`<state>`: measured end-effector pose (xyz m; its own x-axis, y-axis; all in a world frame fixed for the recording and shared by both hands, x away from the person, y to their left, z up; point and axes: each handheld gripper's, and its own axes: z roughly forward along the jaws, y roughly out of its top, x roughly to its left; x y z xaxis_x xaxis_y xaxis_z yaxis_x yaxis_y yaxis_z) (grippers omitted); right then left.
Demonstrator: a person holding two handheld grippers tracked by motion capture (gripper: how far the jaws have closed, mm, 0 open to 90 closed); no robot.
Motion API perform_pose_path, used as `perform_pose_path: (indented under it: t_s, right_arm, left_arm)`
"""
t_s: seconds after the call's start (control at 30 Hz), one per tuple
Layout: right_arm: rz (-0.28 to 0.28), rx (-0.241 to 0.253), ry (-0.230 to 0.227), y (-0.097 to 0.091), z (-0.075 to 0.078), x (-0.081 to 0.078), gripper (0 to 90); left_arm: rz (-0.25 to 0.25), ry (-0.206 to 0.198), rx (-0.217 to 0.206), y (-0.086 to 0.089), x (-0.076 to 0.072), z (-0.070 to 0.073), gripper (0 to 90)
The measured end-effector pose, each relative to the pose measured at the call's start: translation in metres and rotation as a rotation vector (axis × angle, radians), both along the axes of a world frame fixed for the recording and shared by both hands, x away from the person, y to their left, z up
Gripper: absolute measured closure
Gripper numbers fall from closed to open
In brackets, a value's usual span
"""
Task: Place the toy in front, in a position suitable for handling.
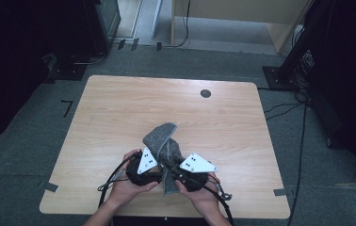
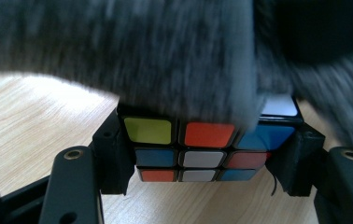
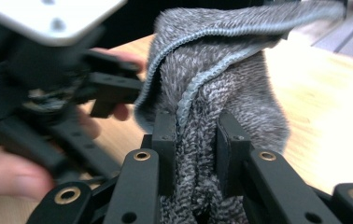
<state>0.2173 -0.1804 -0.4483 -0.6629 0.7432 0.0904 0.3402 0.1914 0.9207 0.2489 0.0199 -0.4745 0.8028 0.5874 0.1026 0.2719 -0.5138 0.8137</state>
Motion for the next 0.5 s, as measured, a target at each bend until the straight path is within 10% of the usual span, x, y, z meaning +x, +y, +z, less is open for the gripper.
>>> perform_pose_path:
  t_s: [0.13, 0.3, 0.5]
  right_arm:
    - [-0.093, 0.007, 0.005, -0.015, 0.000, 0.004, 74.0]
    - [-0.010, -0.066, -0.077, 0.014, 0.002, -0.013, 73.7]
    - [-0.125, -0.001, -0.004, -0.016, -0.002, 0.005, 73.9]
  left_arm:
    - [0.002, 0.016, -0.036, 0.001, 0.001, 0.001, 34.4]
    - [-0.003, 0.006, -0.007, -0.001, 0.000, -0.001, 34.4]
    - [0.001, 0.012, -0.043, 0.006, 0.002, 0.002, 34.4]
